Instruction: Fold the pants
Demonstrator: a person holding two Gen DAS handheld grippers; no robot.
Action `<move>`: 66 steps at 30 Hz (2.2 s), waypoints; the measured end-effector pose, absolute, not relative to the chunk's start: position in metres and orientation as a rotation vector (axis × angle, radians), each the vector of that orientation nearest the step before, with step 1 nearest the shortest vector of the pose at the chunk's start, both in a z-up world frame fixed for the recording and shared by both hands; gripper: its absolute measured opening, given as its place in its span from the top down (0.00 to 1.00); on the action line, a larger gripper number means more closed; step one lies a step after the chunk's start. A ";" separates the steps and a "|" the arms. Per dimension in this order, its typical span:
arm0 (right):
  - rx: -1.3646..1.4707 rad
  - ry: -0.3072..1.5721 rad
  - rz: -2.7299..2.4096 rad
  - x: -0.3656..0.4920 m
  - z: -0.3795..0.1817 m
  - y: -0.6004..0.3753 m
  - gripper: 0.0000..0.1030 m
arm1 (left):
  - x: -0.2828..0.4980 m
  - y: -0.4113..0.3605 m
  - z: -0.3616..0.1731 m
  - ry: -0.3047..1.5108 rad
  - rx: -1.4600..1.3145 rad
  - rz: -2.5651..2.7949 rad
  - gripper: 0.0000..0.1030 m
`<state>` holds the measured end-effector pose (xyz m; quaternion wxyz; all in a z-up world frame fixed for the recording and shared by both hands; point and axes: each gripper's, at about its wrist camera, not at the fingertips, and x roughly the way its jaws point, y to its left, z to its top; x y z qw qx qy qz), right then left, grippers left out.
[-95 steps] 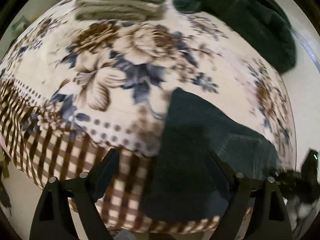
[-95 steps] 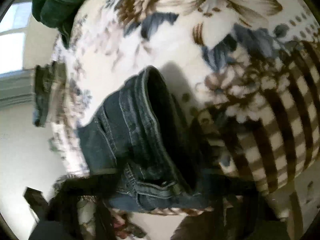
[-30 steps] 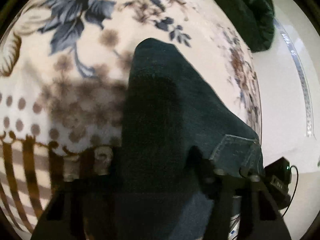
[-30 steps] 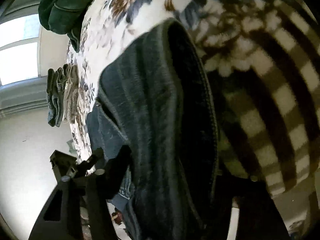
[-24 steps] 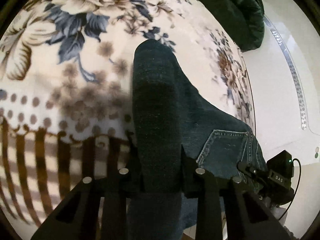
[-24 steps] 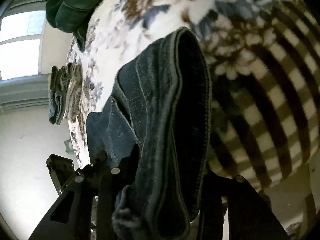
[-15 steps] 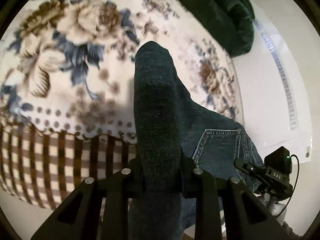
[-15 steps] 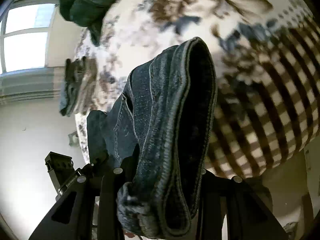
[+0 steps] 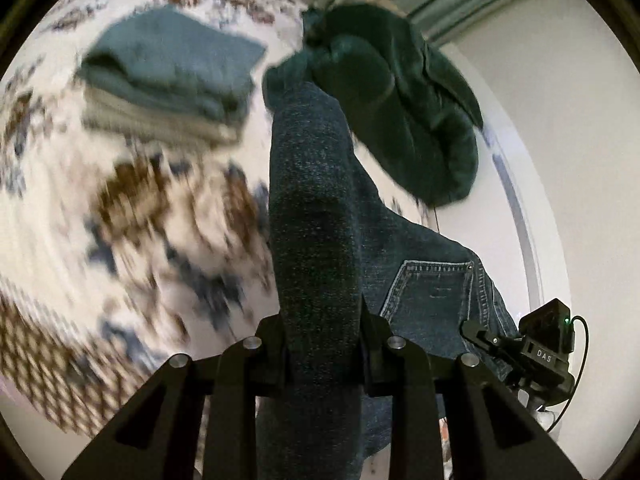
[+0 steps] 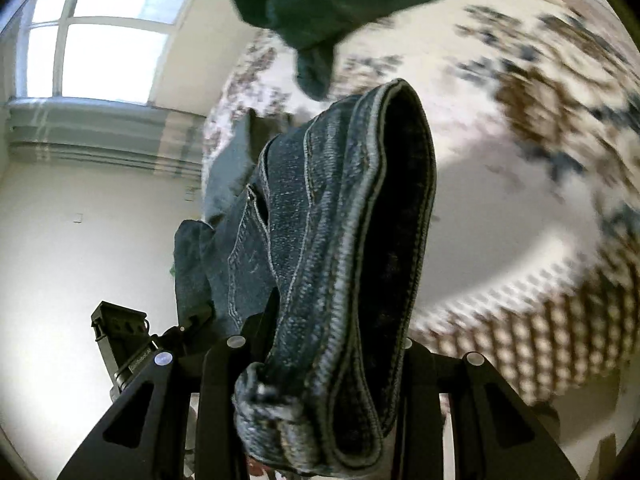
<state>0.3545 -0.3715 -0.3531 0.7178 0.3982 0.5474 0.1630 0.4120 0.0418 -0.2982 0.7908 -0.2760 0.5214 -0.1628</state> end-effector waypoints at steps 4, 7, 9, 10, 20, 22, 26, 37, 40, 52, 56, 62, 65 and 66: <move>0.883 1.175 0.377 0.431 -0.330 -0.300 0.65 | 0.487 0.110 -0.281 1.095 -0.588 -0.355 0.79; 0.889 1.149 0.388 0.490 -0.325 -0.247 0.65 | 0.545 0.160 -0.275 1.076 -0.582 -0.355 0.79; 0.901 1.140 0.398 0.534 -0.328 -0.212 0.65 | 0.583 0.191 -0.275 1.069 -0.577 -0.344 0.79; 0.907 1.135 0.406 0.557 -0.330 -0.194 0.65 | 0.607 0.210 -0.279 1.067 -0.579 -0.338 0.79; 0.925 1.194 0.439 0.735 -0.405 -0.063 0.65 | 0.731 0.299 -0.356 1.128 -0.610 -0.275 0.79; 0.926 1.222 0.427 0.752 -0.426 -0.052 0.65 | 0.742 0.308 -0.378 1.158 -0.628 -0.267 0.79; 0.889 1.274 0.415 0.771 -0.457 -0.047 0.60 | 0.749 0.319 -0.403 1.191 -0.643 -0.255 0.71; 0.684 1.313 0.251 0.764 -0.442 -0.084 0.45 | 0.735 0.303 -0.392 1.249 -0.458 -0.119 0.40; 0.556 1.310 0.187 0.766 -0.423 -0.075 0.38 | 0.730 0.297 -0.379 1.235 -0.393 -0.078 0.19; 0.044 1.220 -0.029 0.719 -0.347 -0.010 0.00 | 0.695 0.260 -0.329 1.165 -0.148 0.056 0.05; 0.013 1.182 -0.064 0.693 -0.319 -0.001 0.00 | 0.673 0.249 -0.310 1.133 -0.099 0.075 0.05; 0.001 1.113 -0.080 0.646 -0.271 0.002 0.00 | 0.632 0.239 -0.267 1.066 -0.082 0.099 0.05; -0.006 1.065 -0.086 0.613 -0.239 0.000 0.00 | 0.605 0.232 -0.238 1.015 -0.084 0.104 0.05; -0.010 1.045 -0.085 0.599 -0.226 -0.002 0.00 | 0.596 0.230 -0.230 0.999 -0.082 0.102 0.05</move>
